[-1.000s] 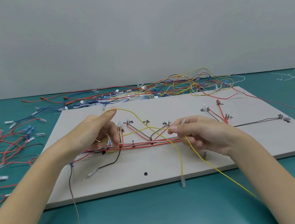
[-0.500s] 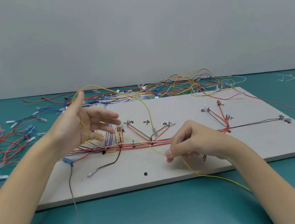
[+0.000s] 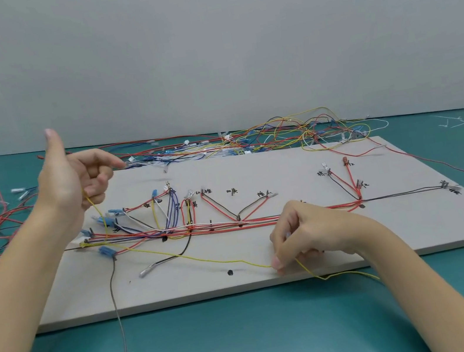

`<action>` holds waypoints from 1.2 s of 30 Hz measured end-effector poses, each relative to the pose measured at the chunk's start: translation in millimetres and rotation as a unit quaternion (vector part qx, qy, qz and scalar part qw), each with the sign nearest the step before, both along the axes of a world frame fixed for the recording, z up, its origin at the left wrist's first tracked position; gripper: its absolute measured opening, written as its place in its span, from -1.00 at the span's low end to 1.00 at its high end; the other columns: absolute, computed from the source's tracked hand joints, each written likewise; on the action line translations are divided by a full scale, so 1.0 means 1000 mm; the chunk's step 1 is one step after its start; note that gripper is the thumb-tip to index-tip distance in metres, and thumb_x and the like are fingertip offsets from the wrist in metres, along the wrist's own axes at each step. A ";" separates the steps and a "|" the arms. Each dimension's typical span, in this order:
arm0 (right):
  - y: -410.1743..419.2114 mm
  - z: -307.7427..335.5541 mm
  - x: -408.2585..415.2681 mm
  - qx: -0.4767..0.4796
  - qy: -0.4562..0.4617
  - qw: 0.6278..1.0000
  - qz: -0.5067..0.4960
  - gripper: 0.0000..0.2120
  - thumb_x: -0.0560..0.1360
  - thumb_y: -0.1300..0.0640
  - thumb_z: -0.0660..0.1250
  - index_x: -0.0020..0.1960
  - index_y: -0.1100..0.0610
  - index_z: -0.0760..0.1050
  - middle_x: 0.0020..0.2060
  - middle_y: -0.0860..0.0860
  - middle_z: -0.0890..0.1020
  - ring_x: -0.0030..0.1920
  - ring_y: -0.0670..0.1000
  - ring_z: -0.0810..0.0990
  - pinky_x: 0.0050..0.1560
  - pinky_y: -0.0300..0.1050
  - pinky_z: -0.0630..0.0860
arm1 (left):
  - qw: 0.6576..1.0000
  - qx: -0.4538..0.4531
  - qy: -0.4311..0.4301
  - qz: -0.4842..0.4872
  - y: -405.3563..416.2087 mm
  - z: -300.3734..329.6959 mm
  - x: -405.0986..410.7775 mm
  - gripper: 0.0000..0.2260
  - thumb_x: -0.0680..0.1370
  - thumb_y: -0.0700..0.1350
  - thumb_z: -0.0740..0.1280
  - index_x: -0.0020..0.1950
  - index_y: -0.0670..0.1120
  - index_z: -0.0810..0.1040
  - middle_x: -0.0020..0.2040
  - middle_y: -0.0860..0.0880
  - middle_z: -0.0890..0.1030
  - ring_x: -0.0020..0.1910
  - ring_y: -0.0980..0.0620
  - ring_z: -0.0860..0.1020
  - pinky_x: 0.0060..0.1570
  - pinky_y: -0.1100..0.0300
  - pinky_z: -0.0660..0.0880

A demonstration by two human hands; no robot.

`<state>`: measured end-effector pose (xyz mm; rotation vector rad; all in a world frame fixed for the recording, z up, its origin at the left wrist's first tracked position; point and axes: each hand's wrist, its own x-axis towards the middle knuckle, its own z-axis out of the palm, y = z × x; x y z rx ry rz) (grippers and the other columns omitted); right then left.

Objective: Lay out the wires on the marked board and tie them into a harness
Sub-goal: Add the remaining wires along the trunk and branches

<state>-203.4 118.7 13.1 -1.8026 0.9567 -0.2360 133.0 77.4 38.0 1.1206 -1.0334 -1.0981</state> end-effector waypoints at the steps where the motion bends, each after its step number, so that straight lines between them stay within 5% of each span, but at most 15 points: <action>1: 0.000 0.000 0.000 -0.004 -0.001 1.000 -0.008 -0.86 0.31 0.14 0.46 -0.42 0.08 0.63 -0.49 -0.07 0.59 -0.50 -0.10 0.30 -0.49 -0.29 0.21 | 1.000 -0.006 0.018 -0.001 0.000 0.001 0.001 -0.16 0.58 0.36 -0.23 -0.38 -0.12 0.65 -0.53 0.01 0.34 -0.62 0.14 0.14 -0.54 0.35 0.01; 6: -0.005 -0.001 0.000 -0.039 -0.035 0.995 -0.090 -0.82 0.45 0.14 0.42 -0.33 0.11 0.63 -0.40 0.05 0.61 -0.53 -0.05 0.35 -0.54 -0.28 0.23 | 0.993 0.003 0.080 -0.086 0.007 0.005 0.002 -0.37 0.63 0.25 -0.06 -0.41 -0.09 0.51 -0.47 0.04 0.26 -0.45 0.07 0.02 -0.59 0.32 0.04; 12: -0.008 -0.002 0.000 -0.031 -0.063 0.986 -0.152 -0.85 0.50 0.15 0.36 -0.20 0.16 0.65 -0.41 0.07 0.61 -0.50 -0.01 0.42 -0.58 -0.27 0.27 | 0.983 0.004 -0.042 -0.176 0.022 0.014 -0.014 -0.67 0.50 0.15 0.30 -0.36 -0.03 0.49 -0.41 0.03 0.33 -0.49 0.09 0.27 -0.52 0.30 0.23; 15: -0.008 -0.005 0.001 -0.023 -0.054 0.986 -0.155 -0.87 0.50 0.12 0.38 -0.12 0.16 0.66 -0.45 0.07 0.59 -0.49 -0.01 0.44 -0.57 -0.26 0.28 | 0.982 -0.003 -0.109 -0.155 0.027 0.014 -0.028 -0.60 0.24 0.29 0.52 -0.34 0.00 0.51 -0.40 0.07 0.43 -0.48 0.15 0.35 -0.52 0.39 0.27; 20: -0.010 -0.007 0.001 -0.024 -0.059 0.986 -0.154 -0.90 0.49 0.12 0.41 -0.12 0.13 0.67 -0.47 0.08 0.56 -0.48 0.06 0.52 -0.55 -0.25 0.30 | 0.954 -0.048 -0.282 -0.086 0.026 0.002 -0.047 -0.63 0.36 0.22 0.39 -0.42 -0.04 0.45 -0.46 0.03 0.40 -0.50 0.12 0.35 -0.54 0.32 0.28; 24: -0.009 -0.005 -0.001 -0.016 -0.098 0.986 -0.131 -0.93 0.50 0.17 0.40 -0.13 0.12 0.66 -0.44 0.04 0.55 -0.46 0.07 0.57 -0.56 -0.24 0.35 | 0.880 -0.092 -0.461 -0.065 0.030 -0.007 -0.058 -0.61 0.39 0.29 0.27 -0.33 -0.03 0.46 -0.47 0.08 0.42 -0.48 0.11 0.33 -0.39 0.17 0.30; 31: -0.008 -0.002 -0.002 -0.022 -0.093 0.992 -0.088 -0.93 0.48 0.14 0.43 -0.09 0.11 0.68 -0.42 0.07 0.56 -0.50 0.05 0.53 -0.55 -0.28 0.30 | 0.894 -0.200 -0.398 -0.049 0.043 -0.016 -0.090 -0.75 0.55 0.31 0.17 -0.07 0.15 0.36 -0.39 0.12 0.44 -0.47 0.15 0.37 -0.42 0.33 0.26; 36: -0.004 0.003 -0.004 -0.014 -0.102 0.994 -0.047 -0.91 0.43 0.15 0.45 -0.11 0.16 0.69 -0.47 0.06 0.57 -0.53 0.04 0.50 -0.56 -0.29 0.27 | 0.878 -0.211 -0.423 -0.077 0.047 -0.019 -0.095 -0.72 0.61 0.14 0.05 -0.12 0.09 0.48 -0.34 -0.01 0.45 -0.37 0.06 0.36 -0.30 0.13 0.31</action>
